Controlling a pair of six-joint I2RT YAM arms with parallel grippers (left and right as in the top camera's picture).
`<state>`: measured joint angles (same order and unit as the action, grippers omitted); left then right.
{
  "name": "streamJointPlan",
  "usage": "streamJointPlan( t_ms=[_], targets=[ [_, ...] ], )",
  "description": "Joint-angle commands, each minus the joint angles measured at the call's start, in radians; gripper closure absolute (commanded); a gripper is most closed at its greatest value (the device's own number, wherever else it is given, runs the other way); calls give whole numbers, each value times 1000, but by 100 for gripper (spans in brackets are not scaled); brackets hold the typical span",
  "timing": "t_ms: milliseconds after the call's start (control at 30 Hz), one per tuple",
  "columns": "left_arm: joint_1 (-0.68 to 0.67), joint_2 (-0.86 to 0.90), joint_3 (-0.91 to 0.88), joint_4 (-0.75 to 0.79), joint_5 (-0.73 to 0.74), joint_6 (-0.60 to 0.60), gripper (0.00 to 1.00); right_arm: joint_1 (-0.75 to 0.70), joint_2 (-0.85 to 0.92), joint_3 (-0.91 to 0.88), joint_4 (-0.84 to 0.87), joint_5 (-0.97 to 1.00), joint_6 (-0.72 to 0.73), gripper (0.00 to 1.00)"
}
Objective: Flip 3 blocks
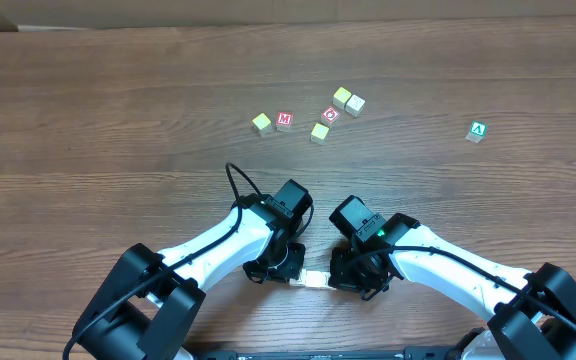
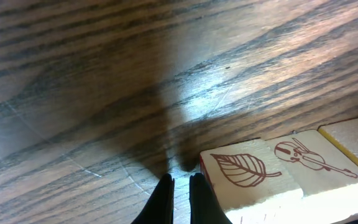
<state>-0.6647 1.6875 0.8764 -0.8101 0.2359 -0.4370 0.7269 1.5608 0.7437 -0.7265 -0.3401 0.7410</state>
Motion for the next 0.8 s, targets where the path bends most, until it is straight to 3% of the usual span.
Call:
streamJointPlan(
  t_ms=[0, 467, 767],
  targets=[
    [2, 6, -5, 10, 30, 40, 96, 5, 4, -4, 9, -5, 12, 96],
    [2, 6, -5, 29, 40, 28, 96, 40, 4, -4, 18, -6, 19, 96],
    [2, 6, -5, 39, -71, -13, 96, 47, 4, -4, 30, -10, 50, 96]
  ],
)
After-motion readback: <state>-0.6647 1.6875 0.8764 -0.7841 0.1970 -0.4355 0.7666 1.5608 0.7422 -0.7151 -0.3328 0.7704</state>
